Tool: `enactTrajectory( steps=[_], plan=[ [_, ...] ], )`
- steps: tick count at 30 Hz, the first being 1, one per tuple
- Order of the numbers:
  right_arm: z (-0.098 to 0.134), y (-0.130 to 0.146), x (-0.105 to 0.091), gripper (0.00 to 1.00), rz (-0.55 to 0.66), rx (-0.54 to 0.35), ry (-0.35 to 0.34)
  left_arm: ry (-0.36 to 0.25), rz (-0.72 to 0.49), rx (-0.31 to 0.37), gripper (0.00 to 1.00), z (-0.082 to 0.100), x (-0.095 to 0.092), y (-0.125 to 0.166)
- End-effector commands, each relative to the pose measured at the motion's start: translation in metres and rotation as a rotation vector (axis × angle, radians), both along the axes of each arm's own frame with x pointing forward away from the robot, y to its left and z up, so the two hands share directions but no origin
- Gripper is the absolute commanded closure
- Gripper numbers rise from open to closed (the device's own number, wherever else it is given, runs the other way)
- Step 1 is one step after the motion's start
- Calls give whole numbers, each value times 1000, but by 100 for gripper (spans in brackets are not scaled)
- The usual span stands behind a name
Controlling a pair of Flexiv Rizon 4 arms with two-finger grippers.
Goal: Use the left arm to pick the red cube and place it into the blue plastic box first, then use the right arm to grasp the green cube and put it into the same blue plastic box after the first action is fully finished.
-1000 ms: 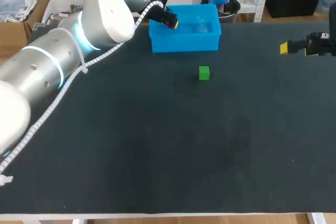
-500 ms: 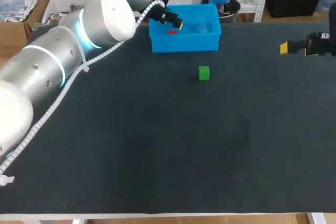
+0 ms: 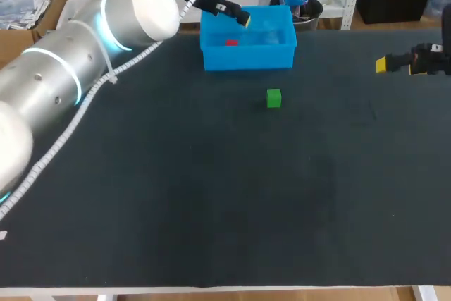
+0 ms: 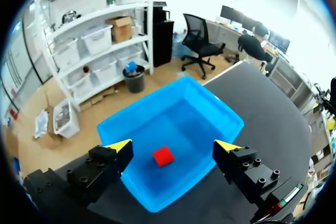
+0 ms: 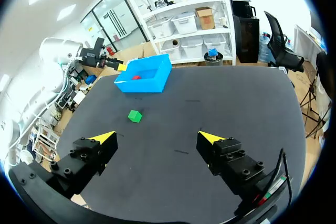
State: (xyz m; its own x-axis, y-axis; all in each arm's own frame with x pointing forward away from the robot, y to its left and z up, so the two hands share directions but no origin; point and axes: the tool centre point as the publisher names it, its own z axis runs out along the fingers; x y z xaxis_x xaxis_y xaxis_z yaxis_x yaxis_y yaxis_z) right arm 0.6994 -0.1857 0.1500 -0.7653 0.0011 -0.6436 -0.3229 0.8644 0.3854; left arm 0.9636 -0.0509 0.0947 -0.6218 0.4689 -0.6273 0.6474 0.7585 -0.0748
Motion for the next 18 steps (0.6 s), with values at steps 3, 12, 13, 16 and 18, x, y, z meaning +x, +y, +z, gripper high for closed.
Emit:
enactTrajectory(
  steps=[3, 12, 13, 16, 18],
  plan=[
    [0, 0, 0, 0, -1, -2, 0, -31, -6, -36, 0, 17, -40, 27],
    [0, 0, 0, 0, -1, -2, 0, -104, -35, -80, 0, 33, -102, 72],
    [0, 0, 0, 0, -1, -2, 0, -110, -35, -81, 0, 35, -109, 78],
    [0, 0, 0, 0, -1, -2, 0, -137, -44, -80, 0, 38, -128, 95],
    [0, 0, 0, 0, -1, -2, 0, -148, -45, -88, 0, 40, -141, 106]
  ],
)
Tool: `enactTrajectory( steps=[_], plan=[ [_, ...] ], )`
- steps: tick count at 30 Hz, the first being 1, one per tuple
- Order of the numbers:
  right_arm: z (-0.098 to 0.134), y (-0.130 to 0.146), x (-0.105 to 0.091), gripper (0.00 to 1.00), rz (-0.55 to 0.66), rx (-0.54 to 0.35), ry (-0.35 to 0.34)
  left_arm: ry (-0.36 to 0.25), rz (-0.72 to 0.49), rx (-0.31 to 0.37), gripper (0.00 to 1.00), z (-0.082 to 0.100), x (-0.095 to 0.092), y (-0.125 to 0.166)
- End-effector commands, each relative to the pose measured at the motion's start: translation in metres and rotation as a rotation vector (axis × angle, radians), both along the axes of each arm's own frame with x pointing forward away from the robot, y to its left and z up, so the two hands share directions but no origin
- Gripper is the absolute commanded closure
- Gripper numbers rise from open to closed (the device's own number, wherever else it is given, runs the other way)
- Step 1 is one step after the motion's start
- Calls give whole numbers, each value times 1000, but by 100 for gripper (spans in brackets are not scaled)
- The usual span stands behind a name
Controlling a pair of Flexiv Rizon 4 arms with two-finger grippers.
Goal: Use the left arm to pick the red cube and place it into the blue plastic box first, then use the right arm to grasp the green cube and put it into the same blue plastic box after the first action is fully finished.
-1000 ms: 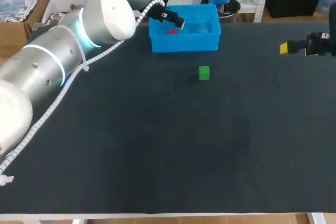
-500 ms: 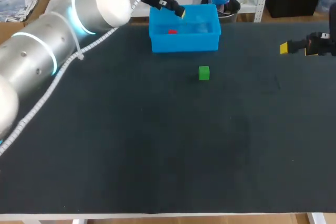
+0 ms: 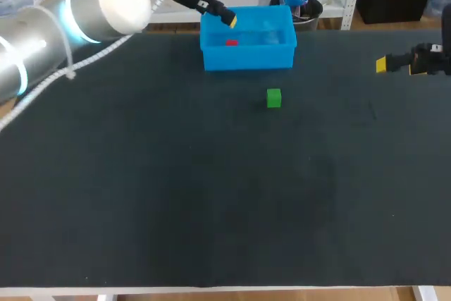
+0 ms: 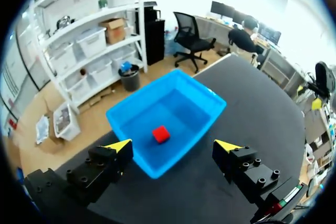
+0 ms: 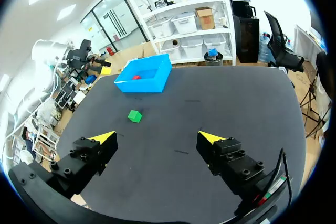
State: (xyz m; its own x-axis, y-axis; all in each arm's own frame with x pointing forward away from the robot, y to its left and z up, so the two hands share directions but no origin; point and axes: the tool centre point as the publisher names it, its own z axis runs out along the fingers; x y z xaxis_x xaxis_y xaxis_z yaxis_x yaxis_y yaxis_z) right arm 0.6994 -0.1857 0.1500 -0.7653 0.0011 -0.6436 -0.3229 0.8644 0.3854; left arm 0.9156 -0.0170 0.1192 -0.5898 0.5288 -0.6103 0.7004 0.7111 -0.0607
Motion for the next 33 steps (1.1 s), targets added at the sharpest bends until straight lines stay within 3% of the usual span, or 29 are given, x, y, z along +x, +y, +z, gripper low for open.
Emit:
enactTrajectory(
  steps=[1, 7, 13, 33],
  plan=[
    [0, 0, 0, 0, -1, -2, 0, -158, 22, -115, 0, 16, -99, 77],
    [0, 0, 0, 0, -1, -2, 0, -167, 5, -146, 0, 18, -133, 101],
    [0, 0, 0, 0, -1, -2, 0, -161, -16, -179, 0, 15, -153, 116],
    [0, 0, 0, 0, -1, -2, 0, -127, -96, -206, 0, 14, -182, 147]
  ],
)
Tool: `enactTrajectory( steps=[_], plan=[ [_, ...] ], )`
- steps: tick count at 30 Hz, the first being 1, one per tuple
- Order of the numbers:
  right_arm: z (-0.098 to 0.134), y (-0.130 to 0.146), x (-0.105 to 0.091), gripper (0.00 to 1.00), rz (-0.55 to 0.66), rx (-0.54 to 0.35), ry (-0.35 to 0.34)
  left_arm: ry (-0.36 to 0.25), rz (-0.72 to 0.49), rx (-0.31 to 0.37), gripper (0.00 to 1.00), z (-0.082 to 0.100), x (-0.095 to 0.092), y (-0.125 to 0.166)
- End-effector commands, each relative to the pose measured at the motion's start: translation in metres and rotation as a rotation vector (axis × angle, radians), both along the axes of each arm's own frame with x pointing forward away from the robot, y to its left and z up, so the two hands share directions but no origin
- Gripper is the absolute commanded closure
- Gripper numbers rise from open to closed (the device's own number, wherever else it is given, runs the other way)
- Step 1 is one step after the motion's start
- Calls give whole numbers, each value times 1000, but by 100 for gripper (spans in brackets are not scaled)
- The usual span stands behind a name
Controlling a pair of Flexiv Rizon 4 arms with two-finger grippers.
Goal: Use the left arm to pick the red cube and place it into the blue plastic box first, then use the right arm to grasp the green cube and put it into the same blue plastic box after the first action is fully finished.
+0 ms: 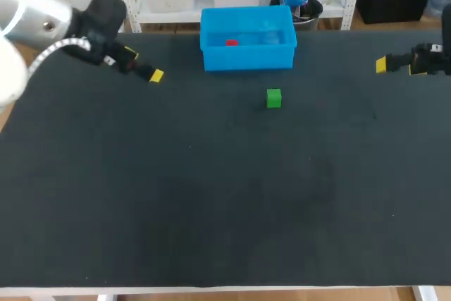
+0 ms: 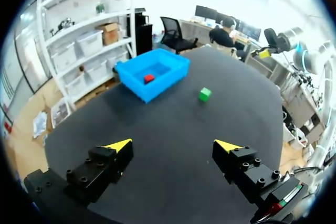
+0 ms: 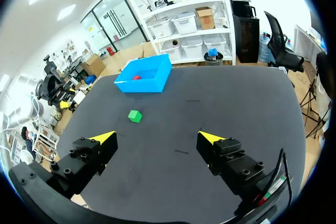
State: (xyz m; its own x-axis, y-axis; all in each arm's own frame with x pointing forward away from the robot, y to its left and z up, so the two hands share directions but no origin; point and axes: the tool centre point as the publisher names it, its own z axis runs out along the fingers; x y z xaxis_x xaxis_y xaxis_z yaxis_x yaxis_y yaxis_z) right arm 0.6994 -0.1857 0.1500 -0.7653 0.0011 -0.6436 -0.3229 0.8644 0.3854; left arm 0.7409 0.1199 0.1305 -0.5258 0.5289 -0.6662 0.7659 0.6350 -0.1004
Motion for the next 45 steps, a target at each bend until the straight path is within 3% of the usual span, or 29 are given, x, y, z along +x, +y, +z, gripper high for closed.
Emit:
enactTrajectory(
  steps=[1, 4, 19, 22, 28, 34, 38, 45],
  plan=[
    [0, 0, 0, 0, -1, -2, 0, -92, -8, -129, 0, 3, -7, 10],
    [0, 0, 0, 0, -1, -2, 0, -63, -11, -113, 0, 5, -4, 10],
    [0, 0, 0, 0, -1, -2, 0, -63, -11, -113, 0, 5, -4, 10],
    [0, 19, 8, 0, -5, -56, 39, -63, -11, -113, 0, 5, -4, 10],
    [-4, 63, 23, 0, -43, -67, 127, -63, -11, -113, 0, 5, -4, 10],
    [-19, 98, 32, 0, -30, -181, 200, -63, -11, -113, 0, 5, -4, 10],
    [-34, 116, 37, 0, -19, -298, 220, -63, -11, -113, 0, 5, -4, 10],
    [-38, 124, 35, 0, 8, -286, 210, -63, -11, -113, 0, 5, -4, 10]
  ],
)
